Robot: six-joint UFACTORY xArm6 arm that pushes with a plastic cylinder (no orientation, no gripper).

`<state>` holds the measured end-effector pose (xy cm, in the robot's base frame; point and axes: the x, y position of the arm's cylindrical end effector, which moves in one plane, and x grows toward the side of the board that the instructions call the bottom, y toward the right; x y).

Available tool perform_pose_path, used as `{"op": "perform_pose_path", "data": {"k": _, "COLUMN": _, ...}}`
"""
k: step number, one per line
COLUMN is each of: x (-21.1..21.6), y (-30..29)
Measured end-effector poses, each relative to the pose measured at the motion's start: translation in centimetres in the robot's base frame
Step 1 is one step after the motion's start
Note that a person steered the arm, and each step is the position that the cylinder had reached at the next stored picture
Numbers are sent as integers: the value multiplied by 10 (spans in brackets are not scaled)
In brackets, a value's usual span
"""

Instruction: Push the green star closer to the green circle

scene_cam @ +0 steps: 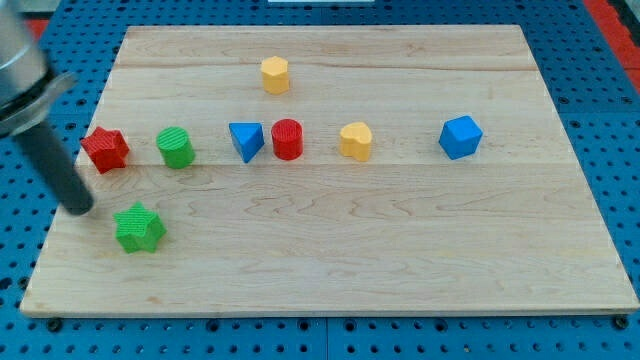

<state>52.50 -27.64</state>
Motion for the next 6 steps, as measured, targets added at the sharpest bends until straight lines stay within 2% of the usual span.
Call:
{"op": "perform_pose_path", "data": {"k": 1, "x": 27, "y": 62}}
{"op": "perform_pose_path", "data": {"k": 3, "x": 21, "y": 210}}
{"op": "perform_pose_path", "data": {"k": 4, "x": 39, "y": 209}}
{"op": "perform_pose_path", "data": {"k": 5, "x": 31, "y": 170}}
{"op": "perform_pose_path", "data": {"k": 6, "x": -10, "y": 134}}
